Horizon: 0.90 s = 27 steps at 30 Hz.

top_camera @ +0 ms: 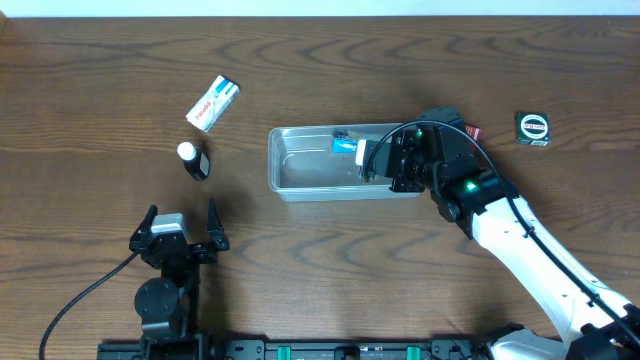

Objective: Pack container
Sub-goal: 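Lift the blue-and-white box and carry it over the container, then lower the blue box into the container's right side and release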

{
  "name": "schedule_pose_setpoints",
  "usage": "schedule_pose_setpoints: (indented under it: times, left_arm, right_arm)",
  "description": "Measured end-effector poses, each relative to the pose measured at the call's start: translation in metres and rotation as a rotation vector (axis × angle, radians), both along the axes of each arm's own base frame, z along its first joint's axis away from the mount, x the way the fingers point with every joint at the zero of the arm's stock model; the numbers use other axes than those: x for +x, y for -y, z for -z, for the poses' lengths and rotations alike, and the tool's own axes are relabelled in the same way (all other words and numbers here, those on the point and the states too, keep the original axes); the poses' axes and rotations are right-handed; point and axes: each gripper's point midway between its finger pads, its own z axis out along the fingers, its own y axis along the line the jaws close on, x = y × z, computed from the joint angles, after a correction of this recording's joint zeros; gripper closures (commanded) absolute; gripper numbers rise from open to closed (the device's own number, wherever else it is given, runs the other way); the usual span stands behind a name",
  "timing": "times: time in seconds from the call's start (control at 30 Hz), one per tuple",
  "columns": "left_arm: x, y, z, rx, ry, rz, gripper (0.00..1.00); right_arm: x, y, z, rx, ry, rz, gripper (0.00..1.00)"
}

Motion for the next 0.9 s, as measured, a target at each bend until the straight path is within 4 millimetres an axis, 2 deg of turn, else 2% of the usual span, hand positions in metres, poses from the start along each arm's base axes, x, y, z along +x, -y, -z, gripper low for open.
schedule_pose_setpoints:
  times: [0.2, 0.53, 0.9]
  left_arm:
    - [0.000, 0.000, 0.000, 0.000, 0.000, 0.000, 0.02]
    - [0.000, 0.000, 0.000, 0.000, 0.000, 0.000, 0.02]
    - [0.000, 0.000, 0.000, 0.000, 0.000, 0.000, 0.02]
  right_arm:
    - [-0.004, 0.004, 0.008, -0.030, -0.026, 0.001, 0.99]
    - [-0.003, 0.007, 0.049, -0.121, -0.098, -0.035, 0.99]
    - [0.002, 0.005, 0.052, -0.139, -0.071, -0.064, 0.99]
